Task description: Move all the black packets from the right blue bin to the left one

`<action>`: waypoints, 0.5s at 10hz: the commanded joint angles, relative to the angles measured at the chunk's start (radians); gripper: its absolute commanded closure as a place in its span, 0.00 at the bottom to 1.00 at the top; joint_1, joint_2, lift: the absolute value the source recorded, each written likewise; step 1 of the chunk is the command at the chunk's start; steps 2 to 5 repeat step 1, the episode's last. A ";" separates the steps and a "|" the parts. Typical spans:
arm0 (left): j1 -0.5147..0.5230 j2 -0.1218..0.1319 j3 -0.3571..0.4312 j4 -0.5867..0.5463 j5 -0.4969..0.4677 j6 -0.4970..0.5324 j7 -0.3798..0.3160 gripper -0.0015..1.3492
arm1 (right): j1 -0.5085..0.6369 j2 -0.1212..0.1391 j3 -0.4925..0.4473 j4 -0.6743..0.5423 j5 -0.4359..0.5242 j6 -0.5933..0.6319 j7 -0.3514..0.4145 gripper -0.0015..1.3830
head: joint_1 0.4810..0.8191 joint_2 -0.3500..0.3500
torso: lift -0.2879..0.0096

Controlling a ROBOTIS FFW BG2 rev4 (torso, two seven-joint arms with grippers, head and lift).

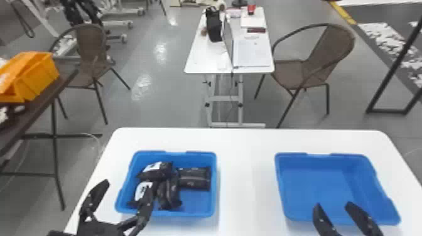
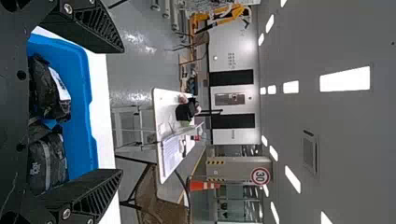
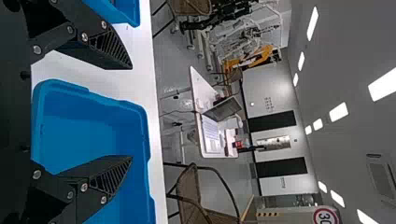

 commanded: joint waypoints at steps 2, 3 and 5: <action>-0.001 -0.003 -0.001 0.000 0.001 0.000 0.000 0.09 | 0.000 0.001 0.000 0.001 0.000 0.000 0.002 0.27 | 0.63 0.64 | 0.97; -0.001 -0.003 -0.001 0.000 0.001 0.000 0.000 0.09 | 0.000 0.001 0.000 0.001 0.000 0.000 0.002 0.27 | 0.63 0.64 | 0.97; -0.001 -0.003 -0.001 0.000 0.001 0.000 0.000 0.09 | 0.000 0.001 0.000 0.001 0.000 0.000 0.002 0.27 | 0.63 0.64 | 0.97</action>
